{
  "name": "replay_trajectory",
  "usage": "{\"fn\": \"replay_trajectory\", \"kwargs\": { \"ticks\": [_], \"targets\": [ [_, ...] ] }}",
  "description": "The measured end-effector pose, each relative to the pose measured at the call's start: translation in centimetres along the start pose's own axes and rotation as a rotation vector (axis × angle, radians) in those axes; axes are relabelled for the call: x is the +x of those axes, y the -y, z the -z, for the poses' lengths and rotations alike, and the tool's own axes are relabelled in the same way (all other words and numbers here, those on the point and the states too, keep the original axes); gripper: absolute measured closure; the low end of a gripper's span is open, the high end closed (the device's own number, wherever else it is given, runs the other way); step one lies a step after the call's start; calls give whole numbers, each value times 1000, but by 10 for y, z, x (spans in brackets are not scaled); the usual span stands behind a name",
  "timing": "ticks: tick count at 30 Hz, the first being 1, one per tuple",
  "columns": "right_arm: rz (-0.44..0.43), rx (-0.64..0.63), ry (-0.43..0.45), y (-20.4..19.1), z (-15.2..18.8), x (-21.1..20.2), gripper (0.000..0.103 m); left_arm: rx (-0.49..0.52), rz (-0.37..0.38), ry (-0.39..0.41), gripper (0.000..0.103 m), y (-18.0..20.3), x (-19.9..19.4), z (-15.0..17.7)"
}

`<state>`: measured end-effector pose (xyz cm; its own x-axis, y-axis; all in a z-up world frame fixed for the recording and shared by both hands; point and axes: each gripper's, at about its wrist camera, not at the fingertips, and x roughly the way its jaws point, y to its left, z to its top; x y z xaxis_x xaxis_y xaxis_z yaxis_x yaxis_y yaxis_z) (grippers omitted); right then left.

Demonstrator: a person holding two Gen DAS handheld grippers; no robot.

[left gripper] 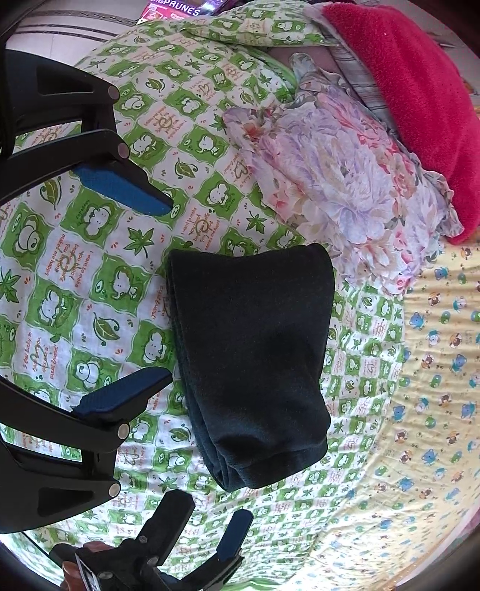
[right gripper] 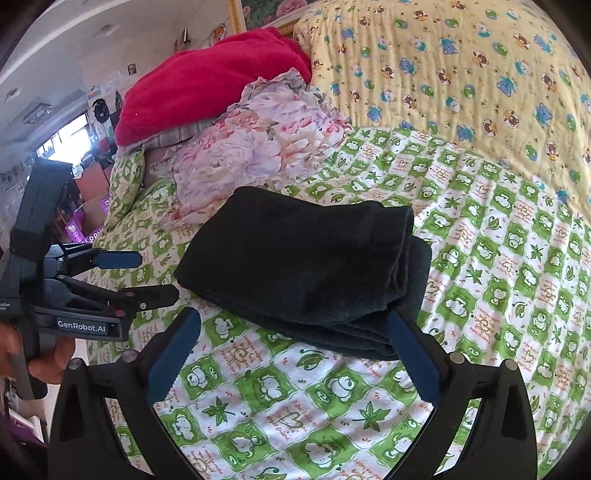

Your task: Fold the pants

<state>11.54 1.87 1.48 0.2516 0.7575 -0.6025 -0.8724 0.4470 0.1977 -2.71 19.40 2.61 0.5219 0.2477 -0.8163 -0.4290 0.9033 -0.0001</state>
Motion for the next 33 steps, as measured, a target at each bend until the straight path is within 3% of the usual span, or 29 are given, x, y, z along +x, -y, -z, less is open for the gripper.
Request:
{"fn": "replay_trajectory", "kwargs": {
  "ticks": [33],
  "targets": [
    [35, 6, 19, 4, -1, 21, 2, -8, 15, -2, 18, -8, 22, 2]
  ]
}}
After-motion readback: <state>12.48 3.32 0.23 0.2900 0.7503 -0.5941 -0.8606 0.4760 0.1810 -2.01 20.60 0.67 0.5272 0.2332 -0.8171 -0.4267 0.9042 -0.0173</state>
